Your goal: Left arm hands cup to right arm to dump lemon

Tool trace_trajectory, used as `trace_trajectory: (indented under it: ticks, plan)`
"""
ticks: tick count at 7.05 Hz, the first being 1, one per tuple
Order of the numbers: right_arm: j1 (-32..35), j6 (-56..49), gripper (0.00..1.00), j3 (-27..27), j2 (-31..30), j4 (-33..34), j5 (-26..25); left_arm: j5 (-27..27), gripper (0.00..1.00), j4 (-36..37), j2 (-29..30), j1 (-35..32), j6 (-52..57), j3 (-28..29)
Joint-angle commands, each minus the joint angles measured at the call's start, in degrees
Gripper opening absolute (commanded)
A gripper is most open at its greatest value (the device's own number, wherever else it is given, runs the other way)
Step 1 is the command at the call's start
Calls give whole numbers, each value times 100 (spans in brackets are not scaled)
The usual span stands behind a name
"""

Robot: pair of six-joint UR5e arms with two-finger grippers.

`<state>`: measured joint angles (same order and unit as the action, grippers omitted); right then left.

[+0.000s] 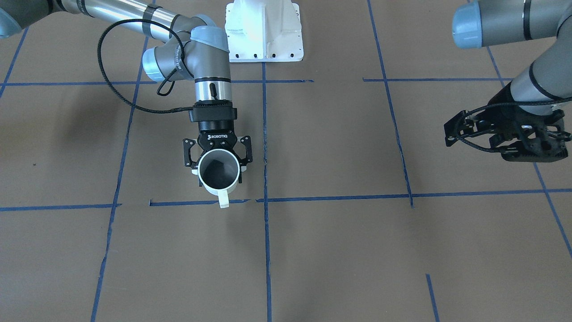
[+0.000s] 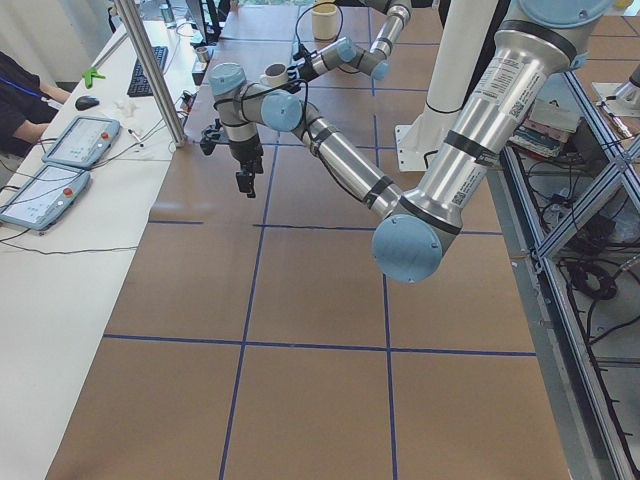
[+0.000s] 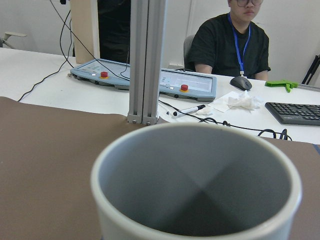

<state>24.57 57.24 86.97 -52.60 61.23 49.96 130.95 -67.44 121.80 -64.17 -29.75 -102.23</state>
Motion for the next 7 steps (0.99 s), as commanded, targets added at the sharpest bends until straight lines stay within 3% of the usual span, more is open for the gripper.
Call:
trace_trajectory:
  ticks: [1, 3, 5, 7]
  plan:
    - [-258, -843, 4, -189, 415, 12, -501, 9, 100, -14, 405, 334, -538, 45]
    - [-382, -471, 4, -810, 1012, 3, -697, 0, 100, -23, 1132, 651, -883, 463]
    - [-610, 76, 4, -1539, 1548, 38, -1231, 9, 100, -32, 1433, 712, -1250, 721]
    - [-699, 468, 5, -1780, 1753, 134, -1498, 9, 100, -32, 1907, 844, -1813, 1090]
